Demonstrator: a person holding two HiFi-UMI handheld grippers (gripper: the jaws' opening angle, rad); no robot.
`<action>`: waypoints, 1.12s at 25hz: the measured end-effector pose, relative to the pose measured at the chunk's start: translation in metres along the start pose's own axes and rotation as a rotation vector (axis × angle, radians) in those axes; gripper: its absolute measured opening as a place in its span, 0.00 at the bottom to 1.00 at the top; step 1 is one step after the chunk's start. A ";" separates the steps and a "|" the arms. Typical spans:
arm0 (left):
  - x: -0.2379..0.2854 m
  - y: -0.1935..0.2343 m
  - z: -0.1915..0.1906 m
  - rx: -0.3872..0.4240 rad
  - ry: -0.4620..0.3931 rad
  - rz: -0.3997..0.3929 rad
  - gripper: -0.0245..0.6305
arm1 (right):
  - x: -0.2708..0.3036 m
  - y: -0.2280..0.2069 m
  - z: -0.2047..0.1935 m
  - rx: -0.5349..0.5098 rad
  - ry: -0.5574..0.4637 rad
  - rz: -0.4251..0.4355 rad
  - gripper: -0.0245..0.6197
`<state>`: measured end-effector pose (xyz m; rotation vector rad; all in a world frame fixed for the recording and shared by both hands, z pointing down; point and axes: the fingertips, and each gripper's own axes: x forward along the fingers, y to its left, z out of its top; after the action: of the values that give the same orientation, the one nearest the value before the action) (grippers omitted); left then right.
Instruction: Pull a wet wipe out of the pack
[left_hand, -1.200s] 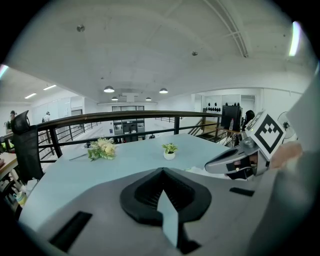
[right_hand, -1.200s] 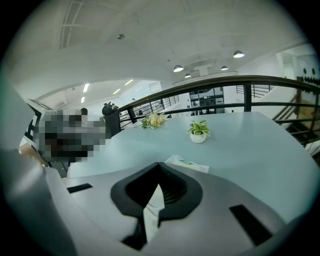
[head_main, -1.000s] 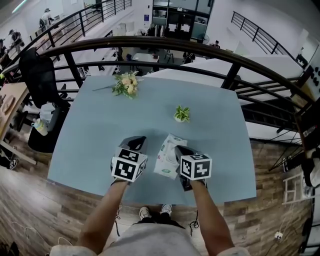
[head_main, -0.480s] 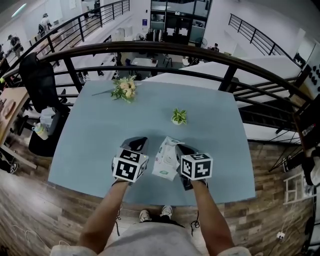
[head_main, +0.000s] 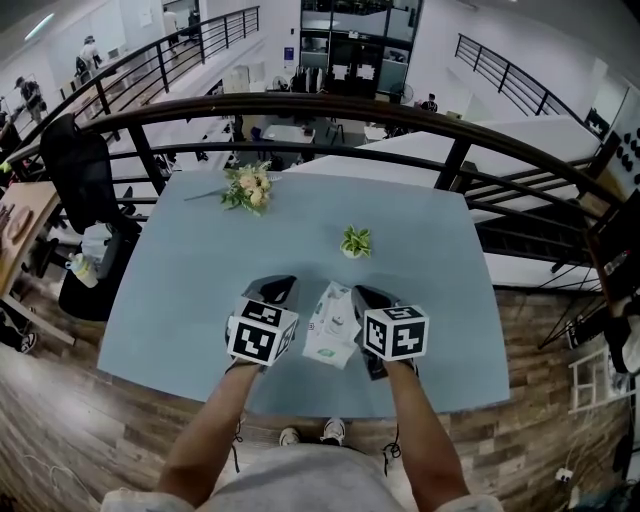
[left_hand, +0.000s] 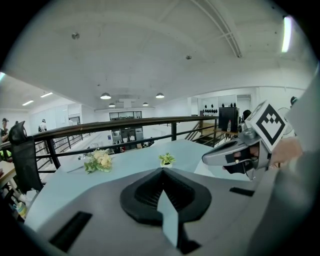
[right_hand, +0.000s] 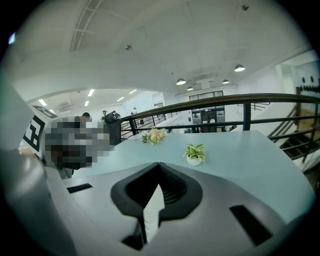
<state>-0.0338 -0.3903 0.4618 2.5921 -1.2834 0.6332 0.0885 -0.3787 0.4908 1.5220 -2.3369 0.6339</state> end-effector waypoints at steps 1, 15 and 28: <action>0.000 0.001 0.002 0.001 -0.003 0.001 0.03 | 0.000 0.000 0.003 -0.002 -0.006 0.000 0.05; 0.005 0.010 0.028 0.007 -0.041 0.025 0.03 | -0.011 -0.007 0.059 -0.054 -0.129 -0.016 0.05; -0.005 0.029 0.061 0.009 -0.111 0.081 0.03 | -0.039 -0.003 0.123 -0.148 -0.287 -0.029 0.05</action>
<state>-0.0419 -0.4248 0.4043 2.6272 -1.4278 0.5153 0.1081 -0.4106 0.3671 1.6684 -2.4955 0.2409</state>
